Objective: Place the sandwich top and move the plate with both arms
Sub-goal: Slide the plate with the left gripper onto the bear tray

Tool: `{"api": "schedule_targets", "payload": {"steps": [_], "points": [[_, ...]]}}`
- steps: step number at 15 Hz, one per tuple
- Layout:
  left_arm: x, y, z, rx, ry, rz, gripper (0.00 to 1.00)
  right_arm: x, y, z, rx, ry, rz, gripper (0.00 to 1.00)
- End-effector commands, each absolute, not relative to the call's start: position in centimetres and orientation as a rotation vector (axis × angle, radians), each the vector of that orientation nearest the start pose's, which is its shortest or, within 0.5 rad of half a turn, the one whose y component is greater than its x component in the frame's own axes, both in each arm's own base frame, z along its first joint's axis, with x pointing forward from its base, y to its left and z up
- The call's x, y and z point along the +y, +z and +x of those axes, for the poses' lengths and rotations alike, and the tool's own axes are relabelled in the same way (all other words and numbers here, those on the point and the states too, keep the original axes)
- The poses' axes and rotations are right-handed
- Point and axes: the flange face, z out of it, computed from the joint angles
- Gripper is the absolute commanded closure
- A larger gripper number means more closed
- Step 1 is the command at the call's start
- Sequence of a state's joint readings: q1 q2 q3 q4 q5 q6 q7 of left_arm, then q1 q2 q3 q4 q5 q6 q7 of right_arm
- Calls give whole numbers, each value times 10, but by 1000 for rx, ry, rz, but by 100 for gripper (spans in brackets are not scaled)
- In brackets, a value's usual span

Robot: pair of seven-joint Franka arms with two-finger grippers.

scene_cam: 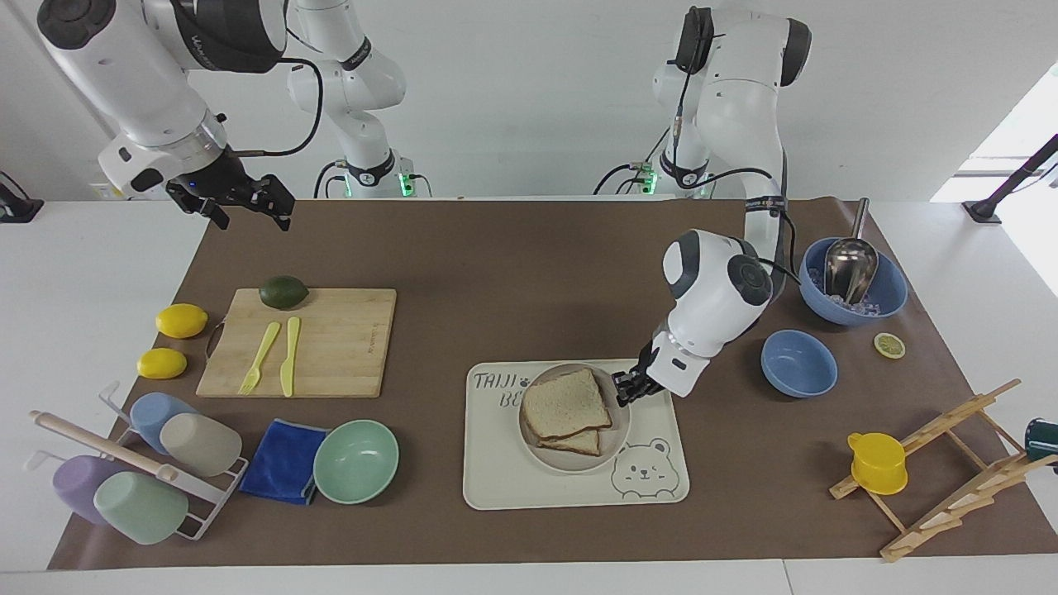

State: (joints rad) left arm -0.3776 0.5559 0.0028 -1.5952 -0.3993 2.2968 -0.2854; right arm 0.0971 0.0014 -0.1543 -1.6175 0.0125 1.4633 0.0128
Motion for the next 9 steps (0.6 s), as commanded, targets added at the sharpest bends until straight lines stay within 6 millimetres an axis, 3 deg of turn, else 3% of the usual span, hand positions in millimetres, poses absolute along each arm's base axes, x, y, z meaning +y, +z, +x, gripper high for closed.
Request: {"api": "schedule_targets", "payload": {"steps": [1, 2, 3, 4, 5, 9], "points": [[-261, 318, 651, -231, -125, -3495, 100, -31, 595, 535, 137, 224, -3102, 0], [-259, 318, 650, -187, -130, -3494, 86, -31, 595, 535, 137, 224, -3102, 0], [-257, 316, 649, -172, -124, -3493, 32, -31, 596, 535, 137, 222, -3102, 0], [-255, 315, 649, -174, -121, -3491, 11, -31, 595, 535, 137, 224, -3102, 0], [-254, 316, 650, -172, -112, -3490, 0, -31, 595, 535, 137, 224, -3102, 0], [-227, 324, 661, -178, -82, -3471, 0, -31, 596, 535, 137, 219, -3103, 0]]}}
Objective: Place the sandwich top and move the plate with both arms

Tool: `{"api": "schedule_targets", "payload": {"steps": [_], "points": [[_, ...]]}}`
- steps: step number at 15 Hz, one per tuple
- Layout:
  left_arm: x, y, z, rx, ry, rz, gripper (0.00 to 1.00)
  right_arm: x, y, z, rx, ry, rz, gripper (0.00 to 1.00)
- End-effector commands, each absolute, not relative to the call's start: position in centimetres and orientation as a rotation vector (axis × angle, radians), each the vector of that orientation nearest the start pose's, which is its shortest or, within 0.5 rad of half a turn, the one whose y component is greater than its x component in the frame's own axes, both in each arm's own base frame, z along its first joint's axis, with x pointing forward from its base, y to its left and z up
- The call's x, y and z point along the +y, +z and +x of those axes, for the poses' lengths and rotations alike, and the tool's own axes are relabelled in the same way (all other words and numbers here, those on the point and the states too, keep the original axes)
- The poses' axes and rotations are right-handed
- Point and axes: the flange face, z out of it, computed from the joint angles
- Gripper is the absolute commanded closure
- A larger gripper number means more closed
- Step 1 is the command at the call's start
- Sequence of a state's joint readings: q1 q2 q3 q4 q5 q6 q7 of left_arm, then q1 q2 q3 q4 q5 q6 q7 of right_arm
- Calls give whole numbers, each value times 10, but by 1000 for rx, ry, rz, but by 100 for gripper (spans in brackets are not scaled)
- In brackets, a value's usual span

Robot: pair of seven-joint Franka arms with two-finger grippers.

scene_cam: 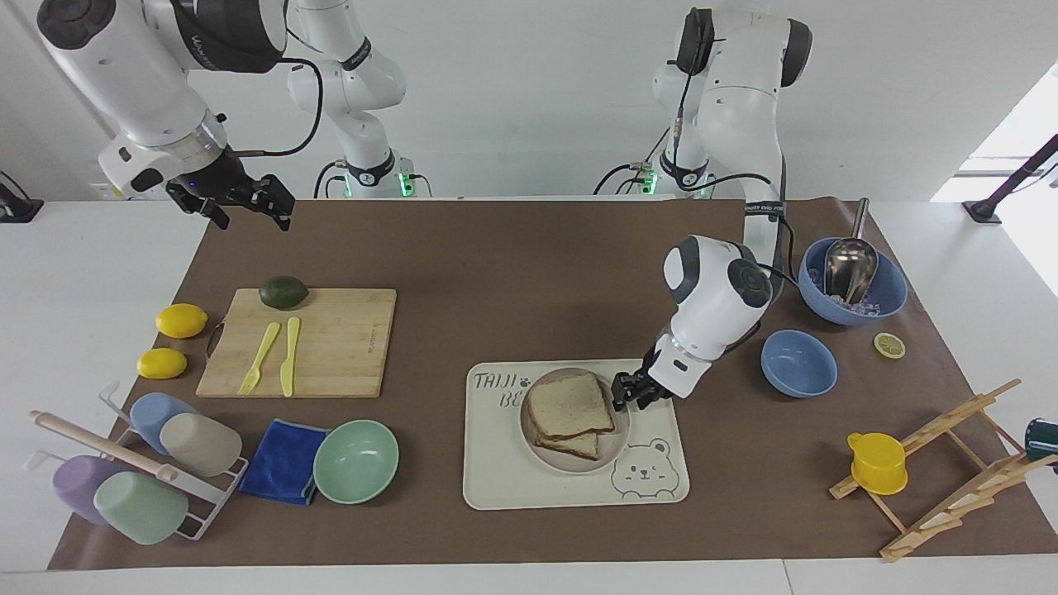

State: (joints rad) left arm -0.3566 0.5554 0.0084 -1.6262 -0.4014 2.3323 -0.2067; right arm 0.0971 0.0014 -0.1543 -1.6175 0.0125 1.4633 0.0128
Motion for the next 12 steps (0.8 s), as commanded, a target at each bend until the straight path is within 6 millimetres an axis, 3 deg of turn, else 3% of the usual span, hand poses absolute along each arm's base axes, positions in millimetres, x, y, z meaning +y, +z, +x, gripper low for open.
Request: {"api": "schedule_targets", "payload": {"steps": [1, 4, 8, 12], "points": [[-226, 328, 663, -148, -73, -3454, 0, -29, 596, 536, 132, 219, -3103, 0], [-194, 354, 665, -122, -63, -3390, 0, -29, 596, 536, 132, 219, -3103, 0], [-145, 422, 651, -100, -12, -3311, 0, -29, 596, 536, 132, 219, -3103, 0], [-115, 474, 628, -65, 39, -3225, 0, -29, 596, 536, 132, 219, -3103, 0]]}}
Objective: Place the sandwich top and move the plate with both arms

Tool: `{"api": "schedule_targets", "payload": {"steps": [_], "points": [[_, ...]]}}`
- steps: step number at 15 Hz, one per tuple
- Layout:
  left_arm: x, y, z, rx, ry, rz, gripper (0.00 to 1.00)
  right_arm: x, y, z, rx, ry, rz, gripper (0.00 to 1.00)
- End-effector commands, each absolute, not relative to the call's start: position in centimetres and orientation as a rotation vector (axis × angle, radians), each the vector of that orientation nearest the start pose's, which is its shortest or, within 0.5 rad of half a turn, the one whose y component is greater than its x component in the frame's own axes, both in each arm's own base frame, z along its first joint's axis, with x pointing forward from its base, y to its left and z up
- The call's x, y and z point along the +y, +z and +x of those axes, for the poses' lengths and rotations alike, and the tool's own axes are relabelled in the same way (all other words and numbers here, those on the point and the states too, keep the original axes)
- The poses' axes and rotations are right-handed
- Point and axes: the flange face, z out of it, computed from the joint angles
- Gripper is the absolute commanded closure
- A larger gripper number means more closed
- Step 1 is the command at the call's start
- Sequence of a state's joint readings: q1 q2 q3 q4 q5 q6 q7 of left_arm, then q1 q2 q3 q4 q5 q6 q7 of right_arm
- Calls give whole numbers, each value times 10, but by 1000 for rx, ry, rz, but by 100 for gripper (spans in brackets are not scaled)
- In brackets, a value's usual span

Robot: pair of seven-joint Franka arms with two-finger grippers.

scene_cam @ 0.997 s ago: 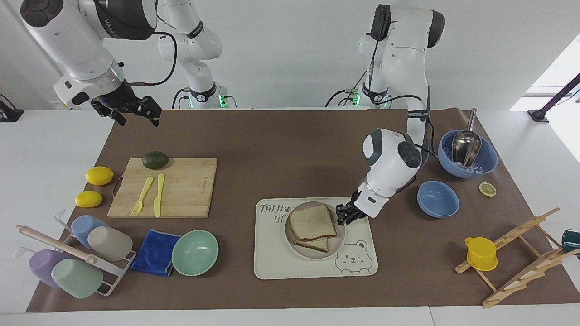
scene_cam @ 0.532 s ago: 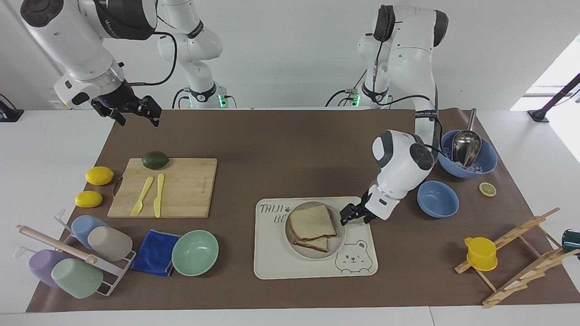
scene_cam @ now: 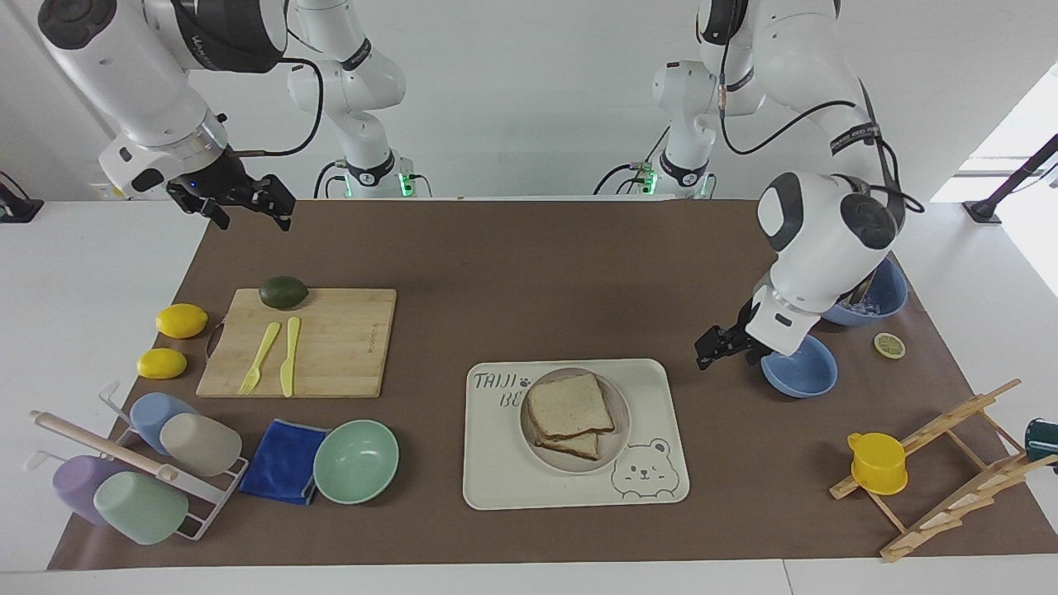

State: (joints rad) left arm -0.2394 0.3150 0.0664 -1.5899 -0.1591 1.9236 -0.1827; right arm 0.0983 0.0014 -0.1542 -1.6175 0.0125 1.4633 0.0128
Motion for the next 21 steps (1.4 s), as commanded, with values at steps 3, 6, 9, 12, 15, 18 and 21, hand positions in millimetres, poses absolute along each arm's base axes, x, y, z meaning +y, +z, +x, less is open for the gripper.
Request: {"api": "schedule_targets", "payload": {"steps": [3, 6, 9, 12, 15, 18, 21], "points": [[-105, 512, 607, -42, 66, -3186, 0, -29, 596, 536, 130, 219, -3103, 0], [-98, 546, 573, 20, 106, -3153, 0, -30, 596, 536, 130, 219, -3103, 0], [-88, 573, 531, 71, 160, -3134, 0, -29, 596, 535, 127, 222, -3103, 0], [-88, 581, 508, 113, 288, -3116, 0, -30, 596, 535, 130, 221, -3101, 0], [-90, 582, 513, 89, 248, -3130, 0, -30, 596, 535, 130, 221, -3101, 0], [-96, 589, 518, 84, 215, -3136, 0, -30, 596, 536, 130, 219, -3101, 0], [-90, 590, 521, 84, 198, -3138, 0, -27, 596, 537, 125, 214, -3095, 0]]}}
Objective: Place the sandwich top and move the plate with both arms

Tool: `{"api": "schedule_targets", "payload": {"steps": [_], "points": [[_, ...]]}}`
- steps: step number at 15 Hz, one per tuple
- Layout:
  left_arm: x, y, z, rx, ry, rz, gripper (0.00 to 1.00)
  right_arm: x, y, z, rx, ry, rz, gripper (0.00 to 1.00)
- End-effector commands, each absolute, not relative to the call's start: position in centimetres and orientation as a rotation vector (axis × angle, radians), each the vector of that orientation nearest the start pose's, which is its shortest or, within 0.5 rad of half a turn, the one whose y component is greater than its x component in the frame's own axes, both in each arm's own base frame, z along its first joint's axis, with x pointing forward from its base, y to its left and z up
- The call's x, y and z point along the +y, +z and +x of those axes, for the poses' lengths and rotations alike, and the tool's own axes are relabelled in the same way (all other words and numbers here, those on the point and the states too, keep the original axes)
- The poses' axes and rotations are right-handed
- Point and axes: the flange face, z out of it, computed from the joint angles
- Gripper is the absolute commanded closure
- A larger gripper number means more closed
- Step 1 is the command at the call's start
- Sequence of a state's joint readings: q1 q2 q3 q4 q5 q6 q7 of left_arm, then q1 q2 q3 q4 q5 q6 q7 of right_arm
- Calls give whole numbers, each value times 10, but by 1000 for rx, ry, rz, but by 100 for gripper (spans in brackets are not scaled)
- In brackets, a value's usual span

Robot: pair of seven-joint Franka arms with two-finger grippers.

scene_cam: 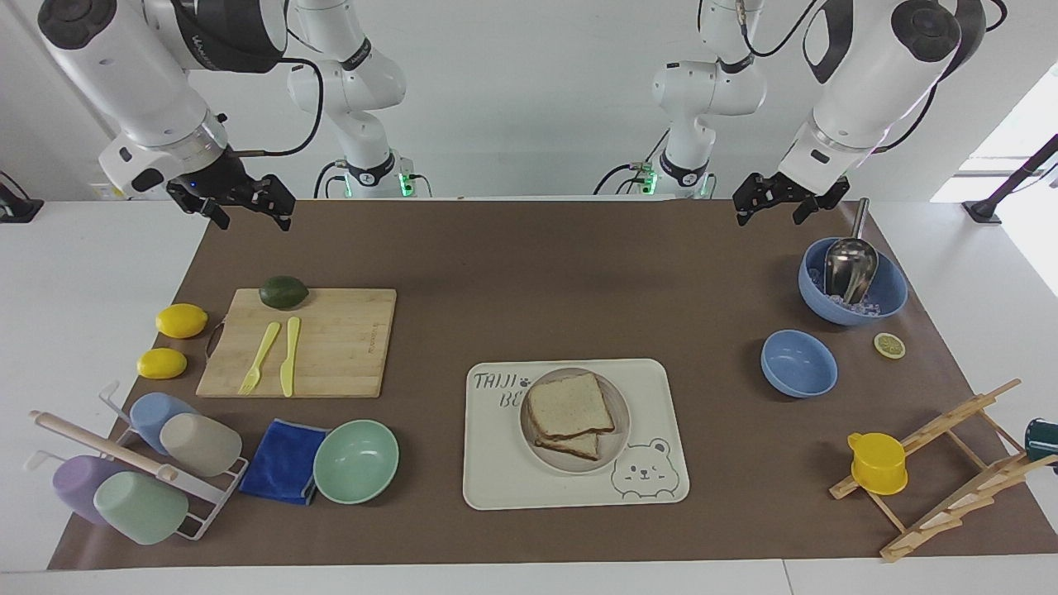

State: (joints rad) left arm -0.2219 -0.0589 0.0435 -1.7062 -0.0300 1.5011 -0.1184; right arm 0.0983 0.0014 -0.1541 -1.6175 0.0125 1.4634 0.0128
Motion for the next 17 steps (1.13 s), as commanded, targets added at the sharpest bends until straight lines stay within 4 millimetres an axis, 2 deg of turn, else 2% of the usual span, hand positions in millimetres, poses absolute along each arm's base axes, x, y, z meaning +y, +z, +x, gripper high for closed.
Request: {"api": "schedule_targets", "payload": {"steps": [1, 5, 7, 8, 12, 16, 17], "points": [[-90, 590, 524, 81, 172, -3141, 0, -26, 595, 538, 122, 221, -3095, 0], [-91, 591, 525, 71, 151, -3146, 0, -28, 589, 547, 140, 313, -3075, 0], [-90, 593, 524, 64, 150, -3144, 0, -29, 594, 547, 139, 300, -3085, 0], [-89, 605, 522, 64, 110, -3149, 0, -24, 596, 547, 125, 294, -3090, 0], [-88, 607, 521, 62, 100, -3150, 0, -2, 599, 545, 66, 296, -3098, 0], [-90, 606, 521, 64, 107, -3149, 0, 3, 599, 546, 52, 286, -3101, 0], [-89, 607, 521, 62, 100, -3150, 0, 14, 597, 545, 26, 292, -3103, 0]]}}
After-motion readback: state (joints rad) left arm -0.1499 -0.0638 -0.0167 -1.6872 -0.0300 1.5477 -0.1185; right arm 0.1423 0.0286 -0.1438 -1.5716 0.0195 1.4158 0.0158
